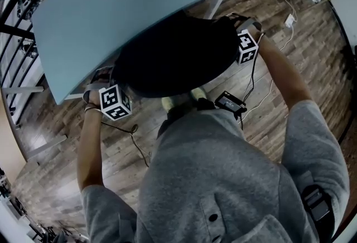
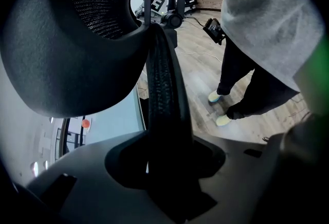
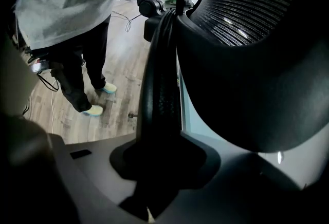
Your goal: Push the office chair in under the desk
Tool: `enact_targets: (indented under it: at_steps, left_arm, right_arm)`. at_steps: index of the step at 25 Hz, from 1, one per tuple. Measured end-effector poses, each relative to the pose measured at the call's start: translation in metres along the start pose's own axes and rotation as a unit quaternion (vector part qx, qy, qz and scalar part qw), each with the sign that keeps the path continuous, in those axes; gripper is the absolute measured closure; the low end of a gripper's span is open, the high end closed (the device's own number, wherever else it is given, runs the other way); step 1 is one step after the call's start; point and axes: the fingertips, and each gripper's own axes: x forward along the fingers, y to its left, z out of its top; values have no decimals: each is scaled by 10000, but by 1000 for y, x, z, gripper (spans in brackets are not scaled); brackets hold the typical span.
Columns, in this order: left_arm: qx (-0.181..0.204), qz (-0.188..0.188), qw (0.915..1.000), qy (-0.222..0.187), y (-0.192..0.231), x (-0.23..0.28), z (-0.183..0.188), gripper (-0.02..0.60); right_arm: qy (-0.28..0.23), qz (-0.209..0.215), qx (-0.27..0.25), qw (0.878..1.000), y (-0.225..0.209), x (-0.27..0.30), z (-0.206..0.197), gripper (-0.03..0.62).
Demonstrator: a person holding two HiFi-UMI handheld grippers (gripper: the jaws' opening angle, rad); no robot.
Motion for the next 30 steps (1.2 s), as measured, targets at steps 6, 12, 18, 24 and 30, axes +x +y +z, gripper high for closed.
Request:
enact_targets:
  at_steps: [6,12,18,24,30]
  left_arm:
    - [-255,5,9995,197,4,8,18,402]
    - [-446,21,9982,400,8,16,23,400]
    - [-567,31,9967,576,22,18,15,400]
    - [-655,104,9957,642,37,33,24,400]
    - [-713,84,9949,705,43,39,22,400]
  right_arm:
    - [-203,30,-220,9995,-11,4,-22,473]
    - [-341,38,-402,9986,-22,12,-35,473]
    - [-377,-4,-467,9982,-43,21,-40,473]
    - [-445,-12,-535,9976,-56,32,-58,473]
    - [-481,16,-573,9972,-62,41,-63,473]
